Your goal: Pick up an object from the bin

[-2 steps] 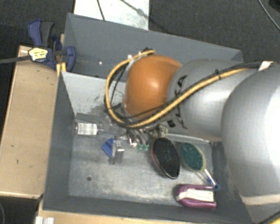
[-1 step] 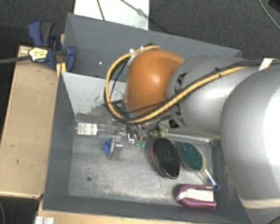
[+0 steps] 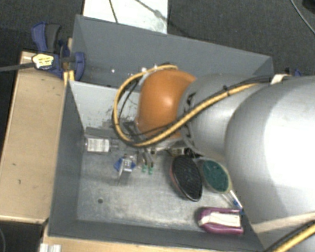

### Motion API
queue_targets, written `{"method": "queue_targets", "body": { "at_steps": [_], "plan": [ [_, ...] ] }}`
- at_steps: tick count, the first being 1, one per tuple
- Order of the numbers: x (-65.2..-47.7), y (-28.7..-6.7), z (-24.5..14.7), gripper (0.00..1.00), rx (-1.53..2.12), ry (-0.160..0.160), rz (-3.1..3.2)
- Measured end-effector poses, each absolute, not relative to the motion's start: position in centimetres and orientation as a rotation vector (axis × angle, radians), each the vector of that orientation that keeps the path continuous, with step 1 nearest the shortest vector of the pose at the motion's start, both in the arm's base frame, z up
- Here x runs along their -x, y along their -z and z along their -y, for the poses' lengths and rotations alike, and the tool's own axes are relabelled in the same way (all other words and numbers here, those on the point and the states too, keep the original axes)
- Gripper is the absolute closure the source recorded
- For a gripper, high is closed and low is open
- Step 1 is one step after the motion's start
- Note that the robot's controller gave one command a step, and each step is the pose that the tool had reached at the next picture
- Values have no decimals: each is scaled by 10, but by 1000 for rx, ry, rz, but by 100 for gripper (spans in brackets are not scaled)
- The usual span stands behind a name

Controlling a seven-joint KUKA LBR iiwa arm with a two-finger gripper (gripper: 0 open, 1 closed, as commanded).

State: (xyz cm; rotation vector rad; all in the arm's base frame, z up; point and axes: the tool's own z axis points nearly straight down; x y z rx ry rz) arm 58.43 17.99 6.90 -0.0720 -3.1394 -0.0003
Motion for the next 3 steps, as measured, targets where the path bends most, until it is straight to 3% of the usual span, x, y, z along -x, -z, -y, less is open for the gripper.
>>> {"method": "queue_targets", "body": {
  "at_steps": [1, 2, 3],
  "plan": [
    [-585, -70, -180, 0, 73, 2, 3141],
    [-585, -70, -180, 100, 74, 2, 3141],
    [-586, -72, -180, 100, 75, 3, 3144]
  ]
}}
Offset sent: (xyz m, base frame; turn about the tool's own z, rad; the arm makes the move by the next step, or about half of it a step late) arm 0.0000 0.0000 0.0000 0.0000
